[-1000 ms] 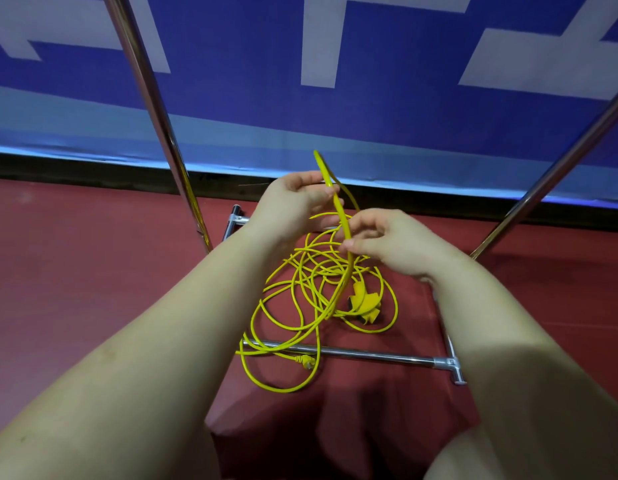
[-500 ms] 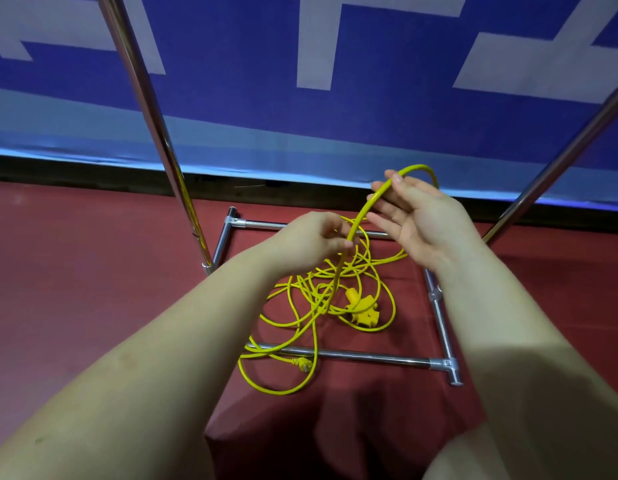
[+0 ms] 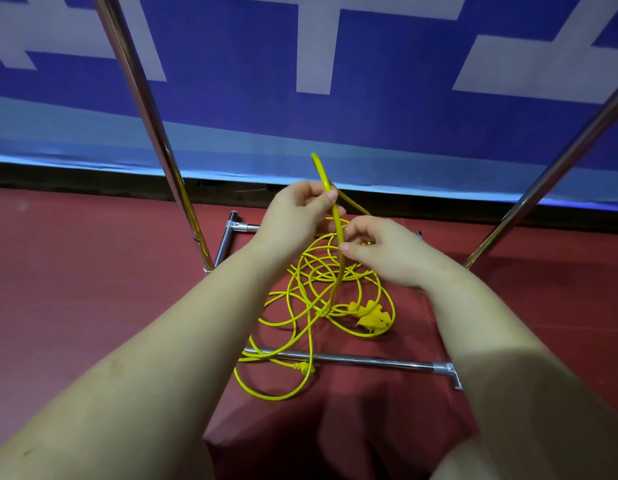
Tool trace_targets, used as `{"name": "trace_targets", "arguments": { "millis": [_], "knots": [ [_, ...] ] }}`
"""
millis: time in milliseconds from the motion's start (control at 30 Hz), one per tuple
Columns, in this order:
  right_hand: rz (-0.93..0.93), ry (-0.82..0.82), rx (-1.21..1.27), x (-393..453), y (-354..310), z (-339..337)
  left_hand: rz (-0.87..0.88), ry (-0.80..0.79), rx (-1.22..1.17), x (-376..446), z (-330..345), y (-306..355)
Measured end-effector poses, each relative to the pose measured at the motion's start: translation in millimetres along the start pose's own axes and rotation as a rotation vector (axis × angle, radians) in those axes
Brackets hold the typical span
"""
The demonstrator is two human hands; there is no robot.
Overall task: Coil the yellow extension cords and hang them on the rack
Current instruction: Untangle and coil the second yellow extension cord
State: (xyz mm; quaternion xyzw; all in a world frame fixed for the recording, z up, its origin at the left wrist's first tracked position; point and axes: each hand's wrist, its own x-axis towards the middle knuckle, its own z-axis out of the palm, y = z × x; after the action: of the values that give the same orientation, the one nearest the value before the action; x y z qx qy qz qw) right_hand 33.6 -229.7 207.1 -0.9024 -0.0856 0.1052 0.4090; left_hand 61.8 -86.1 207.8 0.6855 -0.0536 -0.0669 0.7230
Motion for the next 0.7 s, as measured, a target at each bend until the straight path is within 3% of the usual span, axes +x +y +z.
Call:
{"name": "trace_targets", "arguments": {
  "millis": [133, 300, 400, 500, 567, 700],
  "knots": [
    [0.035, 0.081, 0.187, 1, -4, 3, -0.084, -0.083, 0.002, 0, -3, -2],
    [0.133, 0.322, 0.63, 3, -10, -10, -0.185, -0.444, 0.392, -7, -8, -17],
    [0.148, 0.371, 0.87, 2, -16, -17, -0.105, -0.392, 0.442, -8, -8, -14],
    [0.113, 0.372, 1.056, 0, -19, -24, -0.062, -0.3, 0.273, -9, -6, -8],
    [0.13, 0.281, 0.951, -1, -17, -23, -0.043, -0.23, 0.214, -8, -3, -7],
    [0.171, -0.04, 0.314, -4, -3, -5, -0.076, -0.033, 0.069, -5, -2, -2]
  ]
}}
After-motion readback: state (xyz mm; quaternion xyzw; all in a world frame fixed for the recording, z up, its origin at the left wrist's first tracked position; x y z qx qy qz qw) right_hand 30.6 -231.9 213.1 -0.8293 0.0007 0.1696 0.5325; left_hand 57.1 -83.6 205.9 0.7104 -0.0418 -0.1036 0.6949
